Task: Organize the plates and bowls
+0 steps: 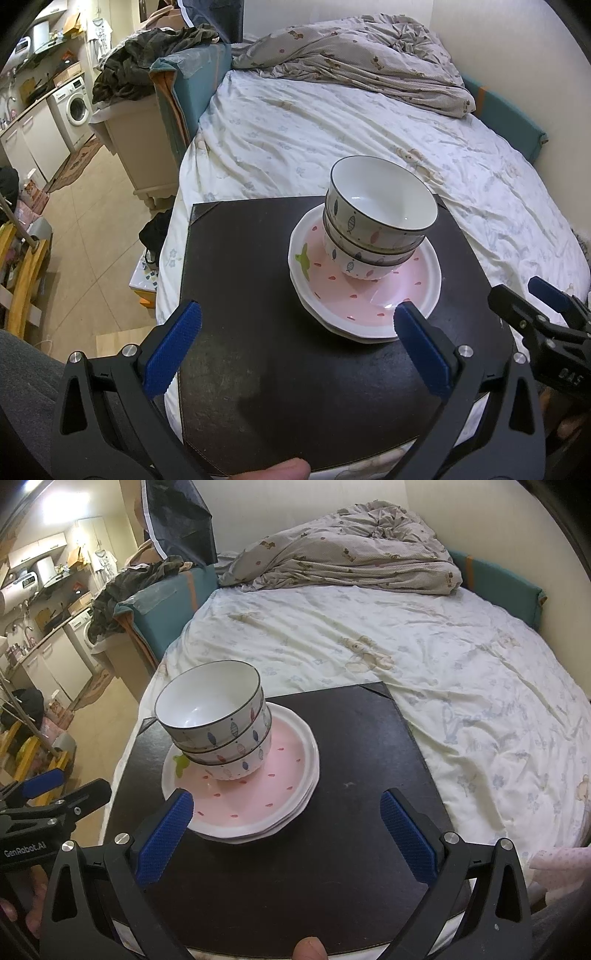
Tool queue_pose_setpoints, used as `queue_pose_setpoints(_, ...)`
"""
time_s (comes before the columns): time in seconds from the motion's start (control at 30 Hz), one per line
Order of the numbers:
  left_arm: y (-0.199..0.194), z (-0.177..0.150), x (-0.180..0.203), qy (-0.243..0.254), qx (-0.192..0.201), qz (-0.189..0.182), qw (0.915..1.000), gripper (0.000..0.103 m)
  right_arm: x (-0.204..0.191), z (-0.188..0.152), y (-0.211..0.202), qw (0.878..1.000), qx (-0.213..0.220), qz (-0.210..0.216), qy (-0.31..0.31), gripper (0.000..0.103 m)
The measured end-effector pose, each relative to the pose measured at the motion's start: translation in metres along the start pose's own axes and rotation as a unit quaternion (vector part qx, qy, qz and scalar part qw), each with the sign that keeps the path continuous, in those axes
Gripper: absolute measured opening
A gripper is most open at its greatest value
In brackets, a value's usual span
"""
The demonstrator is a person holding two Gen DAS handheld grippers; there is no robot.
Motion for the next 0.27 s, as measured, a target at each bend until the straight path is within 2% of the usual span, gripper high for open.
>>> queue_pose_setpoints(0.1, 0.0005, 0.0005, 0.0004, -0.001, -0.003, -0.002, 1.0, 0.103, 0.0045, -0.0011, 0.002, 1.0, -0.003, -0.015, 0.002, 0.103)
queue_pose_setpoints(0.27, -0.0015, 0.0026, 0.0019, -0.002, -0.001, -0.007, 1.0, 0.103, 0.0031, -0.0022, 0.0032, 1.0, -0.006, -0.014, 0.0, 0.103)
Point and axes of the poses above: each gripper's, at about its wrist camera, not at the fingertips, and y roughly the way its jaws point, x to its right, z to its top, the point moved 9 cm from there along y, roughly the way its jaws point, and after that the axes turned 3 degrees about -x, right-handed, at the moved point
